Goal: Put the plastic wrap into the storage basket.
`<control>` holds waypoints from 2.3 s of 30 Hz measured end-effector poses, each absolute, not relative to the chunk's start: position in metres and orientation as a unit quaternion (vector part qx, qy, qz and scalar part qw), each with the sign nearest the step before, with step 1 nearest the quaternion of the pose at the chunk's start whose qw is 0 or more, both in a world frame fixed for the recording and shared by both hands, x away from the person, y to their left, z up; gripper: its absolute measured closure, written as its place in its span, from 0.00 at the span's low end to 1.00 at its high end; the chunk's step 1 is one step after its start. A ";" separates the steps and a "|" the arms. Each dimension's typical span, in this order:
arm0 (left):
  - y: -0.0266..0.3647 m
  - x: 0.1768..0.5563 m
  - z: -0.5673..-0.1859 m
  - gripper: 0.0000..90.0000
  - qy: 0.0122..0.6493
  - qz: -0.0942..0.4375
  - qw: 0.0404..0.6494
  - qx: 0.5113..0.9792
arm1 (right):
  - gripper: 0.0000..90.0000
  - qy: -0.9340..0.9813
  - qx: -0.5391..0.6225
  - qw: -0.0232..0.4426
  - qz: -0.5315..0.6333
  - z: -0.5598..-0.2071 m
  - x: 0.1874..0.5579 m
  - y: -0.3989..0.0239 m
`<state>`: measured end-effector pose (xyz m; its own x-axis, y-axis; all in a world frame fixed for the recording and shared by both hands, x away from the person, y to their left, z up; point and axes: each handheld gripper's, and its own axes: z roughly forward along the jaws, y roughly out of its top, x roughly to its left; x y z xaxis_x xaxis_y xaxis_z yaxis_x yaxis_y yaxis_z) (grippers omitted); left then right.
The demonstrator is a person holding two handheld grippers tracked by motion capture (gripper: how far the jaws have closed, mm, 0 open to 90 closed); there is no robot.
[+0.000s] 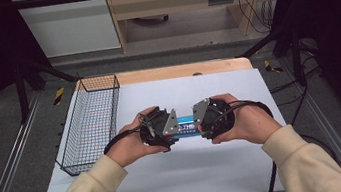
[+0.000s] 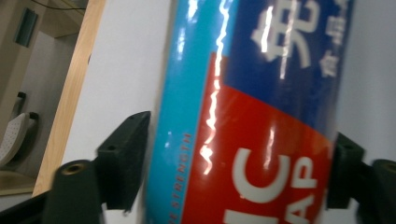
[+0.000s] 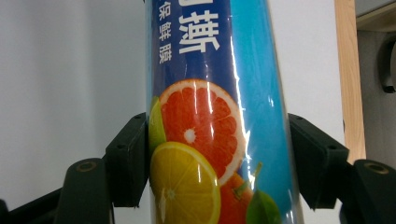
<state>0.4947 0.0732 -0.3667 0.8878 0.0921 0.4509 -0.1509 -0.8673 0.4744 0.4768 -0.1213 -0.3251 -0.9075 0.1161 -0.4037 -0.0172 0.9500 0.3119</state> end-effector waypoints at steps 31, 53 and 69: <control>0.100 0.481 -0.366 0.32 0.011 0.264 0.239 0.935 | 0.07 0.945 0.091 0.263 0.171 -0.332 0.473 -0.171; 0.134 0.476 -0.342 0.33 0.090 0.286 0.272 0.915 | 0.10 0.842 0.339 0.295 0.299 -0.395 0.475 -0.205; 0.148 0.491 -0.327 0.33 0.125 0.287 0.293 0.903 | 0.10 0.736 0.472 0.348 0.338 -0.443 0.464 -0.222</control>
